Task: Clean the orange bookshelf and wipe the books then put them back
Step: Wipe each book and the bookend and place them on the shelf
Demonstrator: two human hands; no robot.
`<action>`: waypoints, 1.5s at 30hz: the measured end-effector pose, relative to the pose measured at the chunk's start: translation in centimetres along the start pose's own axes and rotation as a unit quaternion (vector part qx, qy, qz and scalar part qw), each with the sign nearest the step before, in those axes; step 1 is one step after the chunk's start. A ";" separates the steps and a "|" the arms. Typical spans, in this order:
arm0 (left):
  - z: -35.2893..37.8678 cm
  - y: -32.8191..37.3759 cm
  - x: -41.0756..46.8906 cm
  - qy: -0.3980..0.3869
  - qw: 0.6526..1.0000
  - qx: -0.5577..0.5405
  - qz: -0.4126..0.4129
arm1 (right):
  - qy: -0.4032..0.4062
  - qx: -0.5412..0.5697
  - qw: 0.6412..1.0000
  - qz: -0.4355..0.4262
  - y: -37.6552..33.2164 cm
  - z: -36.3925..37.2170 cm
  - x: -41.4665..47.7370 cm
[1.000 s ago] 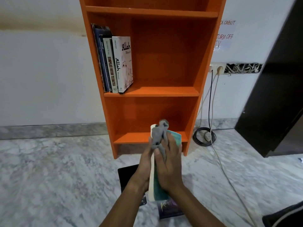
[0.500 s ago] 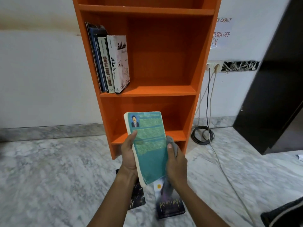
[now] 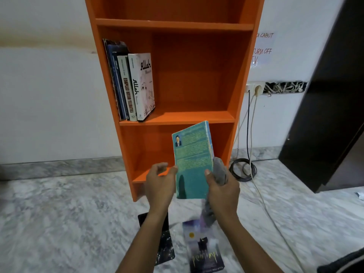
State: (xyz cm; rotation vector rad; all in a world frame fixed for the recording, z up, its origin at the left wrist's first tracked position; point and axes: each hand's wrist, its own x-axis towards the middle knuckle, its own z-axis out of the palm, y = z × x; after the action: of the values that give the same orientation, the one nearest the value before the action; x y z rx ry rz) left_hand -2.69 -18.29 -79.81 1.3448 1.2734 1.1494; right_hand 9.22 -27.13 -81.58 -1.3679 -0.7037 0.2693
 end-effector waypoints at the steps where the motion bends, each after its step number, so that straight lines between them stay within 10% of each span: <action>1: 0.5 0.8 -0.6 -0.038 0.999 -0.013 0.023 | 0.026 -0.016 0.999 -0.028 -0.5 0.3 -0.3; 4: 1.6 3.5 -2.2 -0.156 0.985 -0.070 0.008 | 0.039 -0.120 0.980 -0.155 -0.4 0.5 -0.8; 10: 1.0 5.0 -0.9 -0.146 0.959 -0.213 -0.121 | -0.091 -0.185 0.931 -0.302 0.2 1.3 -2.1; 17: -1.7 7.9 -1.4 -0.212 0.941 -0.227 -0.138 | -0.126 -0.086 0.971 -0.184 -1.2 1.2 0.3; 23: -3.0 15.4 0.9 -0.304 0.932 -0.188 -0.057 | -0.165 0.092 0.972 0.140 -6.0 -0.2 9.5; 33: -3.1 22.1 8.6 -0.356 0.915 0.167 0.087 | -0.144 0.161 0.976 0.023 -14.8 3.1 19.7; 37: -2.1 20.1 11.4 -0.377 0.912 0.085 0.138 | -0.109 0.181 0.977 0.019 -13.9 4.7 22.4; 45: 0.7 15.6 17.7 -0.181 0.953 0.086 0.228 | -0.072 0.101 0.992 0.019 -7.3 8.7 27.2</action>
State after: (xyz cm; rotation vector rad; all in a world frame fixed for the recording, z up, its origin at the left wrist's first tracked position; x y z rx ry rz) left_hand 0.58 -1.16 -63.85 1.9503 0.8305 1.0395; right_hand 23.28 -6.38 -66.09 -1.1775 -0.7482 0.4613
